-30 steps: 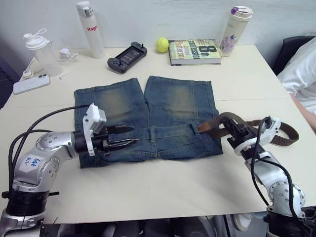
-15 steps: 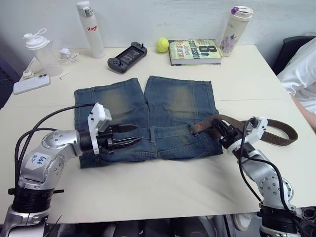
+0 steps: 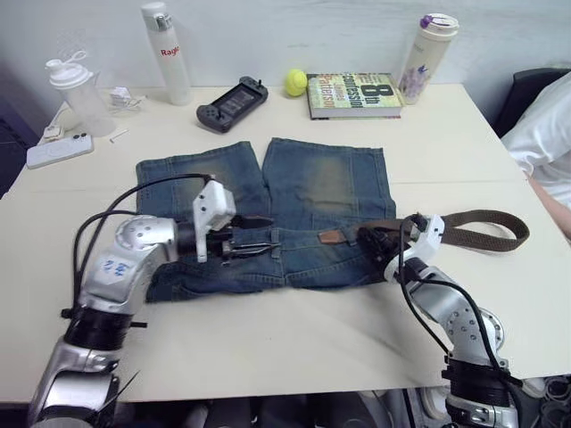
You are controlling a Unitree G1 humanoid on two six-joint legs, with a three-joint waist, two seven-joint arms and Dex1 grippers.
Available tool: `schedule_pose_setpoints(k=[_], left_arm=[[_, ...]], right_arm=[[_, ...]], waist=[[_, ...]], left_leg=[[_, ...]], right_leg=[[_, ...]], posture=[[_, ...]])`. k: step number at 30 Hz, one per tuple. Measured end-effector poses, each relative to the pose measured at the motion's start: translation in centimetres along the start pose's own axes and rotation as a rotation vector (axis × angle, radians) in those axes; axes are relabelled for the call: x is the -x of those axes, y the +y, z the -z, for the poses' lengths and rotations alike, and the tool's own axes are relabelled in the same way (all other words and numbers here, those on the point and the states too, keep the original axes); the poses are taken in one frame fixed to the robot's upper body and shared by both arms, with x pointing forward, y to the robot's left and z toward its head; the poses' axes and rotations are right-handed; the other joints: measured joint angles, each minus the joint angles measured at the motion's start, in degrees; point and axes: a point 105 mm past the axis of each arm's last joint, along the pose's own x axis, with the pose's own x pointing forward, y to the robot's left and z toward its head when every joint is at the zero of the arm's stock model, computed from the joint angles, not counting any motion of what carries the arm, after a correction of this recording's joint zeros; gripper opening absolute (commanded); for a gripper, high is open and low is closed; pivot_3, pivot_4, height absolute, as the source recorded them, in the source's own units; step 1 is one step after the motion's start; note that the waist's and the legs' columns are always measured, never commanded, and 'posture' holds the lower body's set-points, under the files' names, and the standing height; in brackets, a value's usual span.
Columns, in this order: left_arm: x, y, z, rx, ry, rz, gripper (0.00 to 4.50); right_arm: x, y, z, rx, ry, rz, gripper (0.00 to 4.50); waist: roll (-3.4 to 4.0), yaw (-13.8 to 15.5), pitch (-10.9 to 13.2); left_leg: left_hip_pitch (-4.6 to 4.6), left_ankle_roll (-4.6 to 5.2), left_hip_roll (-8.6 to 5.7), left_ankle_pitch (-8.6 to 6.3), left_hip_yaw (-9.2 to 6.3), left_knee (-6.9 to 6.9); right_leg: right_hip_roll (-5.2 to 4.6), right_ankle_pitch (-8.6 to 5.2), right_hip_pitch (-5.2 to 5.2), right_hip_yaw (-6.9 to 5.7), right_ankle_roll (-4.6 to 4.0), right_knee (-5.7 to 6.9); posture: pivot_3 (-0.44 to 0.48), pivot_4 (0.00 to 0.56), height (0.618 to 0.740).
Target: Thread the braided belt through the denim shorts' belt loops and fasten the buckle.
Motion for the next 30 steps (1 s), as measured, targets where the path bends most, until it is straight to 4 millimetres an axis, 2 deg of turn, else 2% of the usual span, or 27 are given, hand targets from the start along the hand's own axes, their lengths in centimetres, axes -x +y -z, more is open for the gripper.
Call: schedule_pose_setpoints(k=[3, 4, 8, 11, 13, 16, 25, 30], left_arm=[[-3.4, 0.4, 0.4, -0.156, 0.013, 0.035, 2.68], [-3.6, 0.3, 0.5, -0.166, 0.018, 0.038, 2.68], [-6.9, 1.1, 1.8, -0.403, 0.082, 0.025, 2.68], [-8.2, 1.1, 2.1, -0.56, 0.093, 0.036, 2.68], [-8.4, 1.4, 2.4, -0.651, 0.105, 0.033, 2.68], [-8.6, 1.7, 2.6, -0.727, 0.104, 0.018, 2.68], [-9.8, 1.3, 3.1, -0.969, 0.076, -0.051, 2.68], [-10.4, 1.2, 3.2, -1.039, 0.062, -0.079, 2.68]], right_arm=[[-0.2, -0.2, -0.2, -0.063, 0.021, 0.004, 0.0], [-0.3, -0.2, -0.2, -0.066, 0.023, 0.003, 0.0], [-0.2, -0.8, -0.9, -0.173, 0.008, 0.008, 0.0], [0.0, -0.9, -1.4, -0.27, -0.008, -0.007, 0.0], [0.2, -1.0, -1.6, -0.357, -0.01, -0.02, 0.0], [0.3, -1.0, -1.6, -0.395, 0.001, -0.02, 0.0], [0.5, -1.0, -1.3, -0.409, 0.016, -0.021, 0.0], [0.6, -1.0, -1.3, -0.411, 0.012, -0.02, 0.0]], waist=[[-0.18, -0.1, -0.1], [-0.19, -0.2, -0.1], [-0.36, 0.1, -0.2], [-0.4, 0.1, -0.2], [-0.4, 0.1, -0.2], [-0.39, 0.1, -0.2], [-0.39, 0.3, -0.2], [-0.4, 0.4, -0.2]], left_leg=[[0.02, 0.0, 0.07, 0.0, 0.05, 0.0], [0.02, 0.0, 0.07, 0.0, 0.05, 0.0], [0.03, 0.02, 0.11, -0.01, 0.05, 0.06], [0.02, 0.03, 0.11, -0.01, 0.06, 0.03], [0.0, 0.02, 0.16, -0.01, 0.06, -0.01], [-0.03, 0.02, 0.18, -0.01, 0.06, -0.03], [-0.04, 0.04, 0.17, -0.02, 0.05, -0.01], [-0.03, 0.04, 0.16, -0.02, 0.05, -0.01]], right_leg=[[0.08, 0.0, -0.01, 0.06, 0.0, 0.01], [0.08, 0.0, -0.02, 0.06, 0.0, 0.01], [0.1, 0.0, 0.0, 0.06, 0.0, -0.01], [0.1, 0.0, -0.01, 0.06, 0.0, 0.02], [0.12, 0.0, -0.04, 0.04, 0.0, 0.02], [0.12, 0.0, -0.08, 0.02, 0.0, 0.02], [0.11, 0.0, -0.07, 0.01, 0.0, 0.03], [0.08, 0.0, -0.06, 0.0, 0.0, 0.04]], posture=[[0.0, 0.15, 0.74], [0.0, 0.15, 0.74], [0.0, 0.15, 0.74], [0.0, 0.15, 0.74], [0.0, 0.15, 0.74], [0.0, 0.15, 0.74], [0.0, 0.15, 0.74], [0.0, 0.15, 0.74]])
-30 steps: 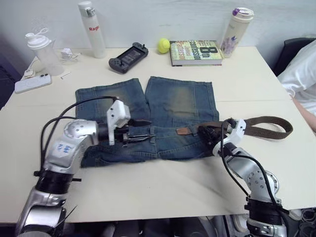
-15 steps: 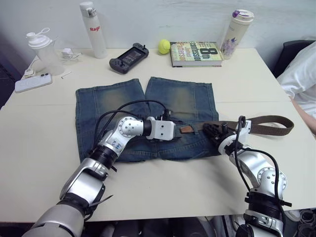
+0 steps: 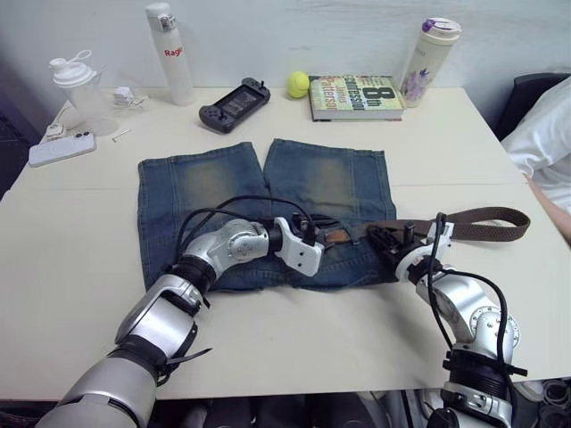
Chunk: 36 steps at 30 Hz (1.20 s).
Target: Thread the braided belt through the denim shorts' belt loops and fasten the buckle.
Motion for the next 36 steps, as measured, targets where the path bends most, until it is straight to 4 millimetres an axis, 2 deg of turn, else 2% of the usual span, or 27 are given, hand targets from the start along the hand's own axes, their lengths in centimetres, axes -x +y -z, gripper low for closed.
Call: schedule_pose_setpoints(k=[6, 9, 11, 14, 23, 27, 30, 36], left_arm=[[-0.9, 0.2, 0.2, -0.023, 0.025, -0.029, 2.68], [-1.2, 0.2, 0.3, -0.014, 0.034, -0.042, 1.92], [-1.3, 0.4, 0.5, -0.018, 0.048, -0.043, 1.04], [-1.4, 1.2, 0.5, -0.033, 0.051, -0.052, 0.07], [-1.3, 1.3, 0.6, -0.02, 0.055, -0.054, 0.02], [-0.8, 1.5, 0.8, 0.066, 0.055, -0.076, 0.02], [0.4, 0.8, 0.8, 0.251, 0.02, -0.069, 0.96], [2.2, -0.2, 0.6, 0.454, -0.029, 0.08, 3.52]], right_arm=[[0.0, 0.0, -0.1, -0.002, -0.008, 0.0, 0.0], [0.0, 0.0, 0.0, -0.004, -0.012, -0.001, 0.0], [0.0, 0.1, 0.2, 0.001, -0.004, -0.002, 0.0], [-0.1, 0.1, 0.5, 0.008, 0.007, -0.003, 0.0], [-0.1, 0.1, 0.6, 0.009, 0.009, -0.002, 0.0], [-0.2, 0.2, 0.8, 0.012, 0.013, -0.005, 0.0], [-0.2, 0.4, 1.0, 0.02, 0.018, -0.008, 0.0], [-0.2, 0.4, 1.0, 0.021, 0.006, 0.002, 0.0]], waist=[[0.0, 0.1, 0.0], [0.0, 0.1, 0.0], [0.0, 0.0, 0.0], [0.0, 0.0, 0.0], [0.02, 0.0, -0.1], [0.03, -0.1, -0.1], [0.11, -0.4, -0.1], [0.12, -0.2, -0.1]], left_leg=[[0.0, 0.0, -0.01, 0.0, 0.0, 0.01], [0.0, -0.01, -0.02, 0.01, 0.0, 0.02], [0.0, -0.02, -0.02, 0.01, 0.0, 0.01], [0.02, -0.02, -0.02, 0.02, 0.0, 0.01], [0.04, -0.02, -0.02, 0.01, 0.0, 0.01], [0.03, -0.03, 0.0, 0.02, 0.01, 0.0], [0.02, -0.07, 0.09, 0.04, 0.14, -0.05], [0.0, -0.1, 0.1, 0.05, 0.16, -0.01]], right_leg=[[-0.01, 0.0, 0.0, -0.01, 0.0, 0.01], [-0.02, 0.0, 0.0, -0.02, 0.0, 0.02], [-0.02, 0.0, -0.01, -0.02, 0.0, 0.02], [-0.02, 0.0, 0.01, -0.02, 0.0, 0.01], [-0.02, 0.0, 0.02, -0.02, 0.0, 0.01], [-0.01, 0.0, -0.01, -0.02, 0.0, 0.03], [0.01, 0.0, -0.11, -0.07, -0.01, 0.03], [0.03, 0.0, -0.12, -0.09, -0.02, 0.04]], posture=[[0.0, 0.15, 0.74], [0.0, 0.15, 0.74], [0.0, 0.15, 0.74], [0.0, 0.15, 0.74], [0.0, 0.15, 0.74], [0.0, 0.15, 0.74], [0.0, 0.15, 0.74], [0.0, 0.15, 0.74]])
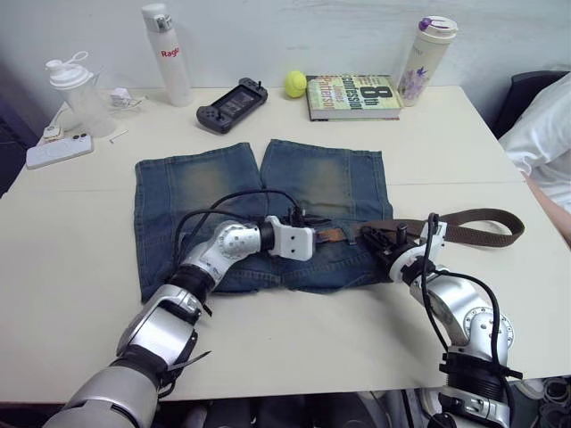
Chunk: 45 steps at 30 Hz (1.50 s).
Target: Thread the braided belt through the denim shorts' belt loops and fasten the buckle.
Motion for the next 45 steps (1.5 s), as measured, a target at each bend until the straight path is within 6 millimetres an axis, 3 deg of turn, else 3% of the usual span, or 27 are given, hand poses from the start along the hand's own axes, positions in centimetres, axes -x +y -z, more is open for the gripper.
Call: schedule_pose_setpoints(k=[1, 8, 15, 19, 28, 38, 45], left_arm=[[0.1, 0.1, -0.2, 0.023, -0.007, 0.019, 3.86], [1.0, 1.7, -0.4, 0.215, -0.001, 0.18, 3.86], [0.4, 1.6, 0.9, 0.219, 0.055, 0.194, 3.86], [-0.3, 1.7, 0.6, 0.165, 0.058, 0.196, 3.86], [-1.7, 3.4, 0.8, -0.179, 0.175, 0.116, 3.86], [-1.9, 3.8, 0.4, -0.355, 0.147, 0.016, 3.86], [-1.6, 4.6, -1.2, -0.448, 0.053, -0.095, 3.86]], right_arm=[[0.0, 0.0, 0.0, -0.002, -0.004, 0.001, 0.0], [-0.1, 0.1, 0.1, -0.01, -0.001, -0.007, 0.0], [-0.5, 0.8, 0.2, -0.01, 0.001, -0.024, 0.0], [-0.7, 0.8, 0.3, -0.017, -0.004, -0.026, 0.0], [-0.6, 1.3, 0.1, -0.094, -0.017, -0.053, 0.0], [-0.3, 1.7, -0.4, -0.152, -0.028, -0.076, 0.0], [-0.2, 1.6, -0.2, -0.142, -0.022, -0.069, 0.0]], waist=[[0.0, 0.0, 0.0], [0.03, -0.1, 0.0], [0.06, -0.1, 0.0], [0.06, 0.0, 0.0], [0.06, 0.1, 0.0], [0.08, 0.2, 0.1], [0.08, 0.2, 0.1]], left_leg=[[-0.03, 0.01, 0.0, 0.0, -0.01, 0.01], [-0.03, 0.04, -0.02, -0.02, 0.01, 0.01], [-0.06, 0.07, -0.01, -0.04, 0.03, 0.02], [-0.07, 0.08, -0.01, -0.04, 0.03, 0.04], [-0.06, 0.09, 0.0, -0.05, 0.03, 0.01], [-0.1, 0.1, -0.04, -0.06, 0.03, 0.02], [-0.16, 0.09, -0.04, -0.05, 0.04, 0.02]], right_leg=[[0.0, 0.0, -0.01, 0.0, 0.0, -0.01], [0.03, 0.0, -0.02, 0.03, 0.0, -0.01], [0.03, 0.0, -0.07, 0.06, 0.0, -0.02], [0.01, 0.0, -0.06, 0.07, 0.0, -0.01], [0.01, 0.0, -0.08, 0.07, 0.0, 0.0], [-0.04, 0.0, -0.09, 0.06, 0.0, -0.01], [-0.05, 0.0, -0.17, 0.05, 0.0, 0.0]], posture=[[0.0, 0.15, 0.74], [0.0, 0.15, 0.74], [0.0, 0.15, 0.74], [0.0, 0.15, 0.74], [0.0, 0.15, 0.74], [0.0, 0.15, 0.74], [0.0, 0.15, 0.74]])
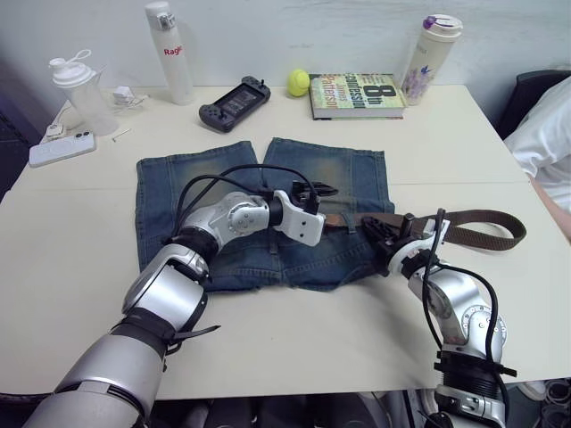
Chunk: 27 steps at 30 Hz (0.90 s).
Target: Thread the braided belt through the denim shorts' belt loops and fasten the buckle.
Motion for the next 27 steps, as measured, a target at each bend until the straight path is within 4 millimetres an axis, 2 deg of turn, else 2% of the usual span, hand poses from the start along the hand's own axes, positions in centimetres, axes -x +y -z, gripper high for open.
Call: schedule_pose_setpoints(k=[2, 5, 11, 12, 23, 24, 25, 27], left_arm=[[0.3, -0.2, -0.2, -0.007, -0.02, -0.001, 3.86], [0.6, -1.1, -0.3, 0.004, -0.037, 0.011, 3.0], [0.9, -1.8, -0.2, 0.009, -0.039, 0.032, 0.27], [0.9, -1.8, -0.2, 0.008, -0.04, 0.032, 0.1], [1.0, -1.3, -0.4, -0.02, -0.048, 0.023, 0.1], [1.1, -1.2, -0.5, -0.028, -0.051, 0.019, 0.0], [1.1, -1.1, -0.7, -0.037, -0.057, 0.015, 0.0], [1.2, -0.8, -0.9, -0.049, -0.066, 0.007, 0.0]], right_arm=[[0.1, 0.1, 0.0, 0.004, 0.001, -0.003, 0.0], [0.2, 0.0, 0.1, 0.004, 0.002, -0.002, 0.0], [0.2, 0.0, 0.1, 0.006, 0.002, -0.001, 0.0], [0.2, 0.0, 0.0, 0.007, 0.002, -0.001, 0.0], [0.3, 0.5, -0.1, 0.025, 0.002, 0.001, 0.0], [0.4, 0.6, -0.1, 0.025, -0.005, -0.004, 0.75], [0.4, 0.8, -0.2, 0.027, -0.013, -0.007, 0.98], [0.7, 1.4, -0.4, 0.038, -0.035, -0.023, 1.83]], waist=[[0.0, -0.1, 0.0], [0.01, 0.0, 0.0], [0.01, 0.0, 0.0], [0.01, 0.0, 0.0], [0.01, 0.0, 0.0], [0.01, 0.0, 0.0], [0.01, 0.0, 0.0], [0.01, 0.1, 0.0]], left_leg=[[0.01, 0.0, 0.01, 0.0, 0.02, -0.01], [0.0, -0.01, 0.01, 0.01, 0.03, 0.0], [-0.01, -0.01, 0.0, 0.0, 0.03, 0.01], [-0.01, -0.01, 0.0, 0.01, 0.03, 0.01], [-0.01, -0.01, 0.01, 0.01, 0.04, 0.01], [-0.01, -0.01, 0.0, 0.01, 0.04, 0.01], [-0.01, -0.01, 0.0, 0.01, 0.04, 0.02], [-0.02, -0.01, -0.01, 0.01, 0.03, 0.02]], right_leg=[[0.0, 0.0, 0.0, 0.0, 0.0, 0.01], [0.01, 0.0, -0.02, 0.0, 0.0, 0.02], [0.0, 0.0, -0.02, 0.0, 0.0, 0.02], [0.0, 0.0, -0.02, 0.0, 0.0, 0.02], [0.0, 0.0, -0.03, 0.01, 0.0, 0.03], [0.0, 0.0, -0.03, 0.0, 0.0, 0.03], [0.0, 0.0, -0.03, 0.0, 0.0, 0.03], [-0.01, 0.0, -0.03, 0.0, 0.0, 0.03]], posture=[[0.0, 0.15, 0.74], [0.0, 0.15, 0.74], [0.0, 0.15, 0.74], [0.0, 0.15, 0.74], [0.0, 0.15, 0.74], [0.0, 0.15, 0.74], [0.0, 0.15, 0.74], [0.0, 0.15, 0.74]])
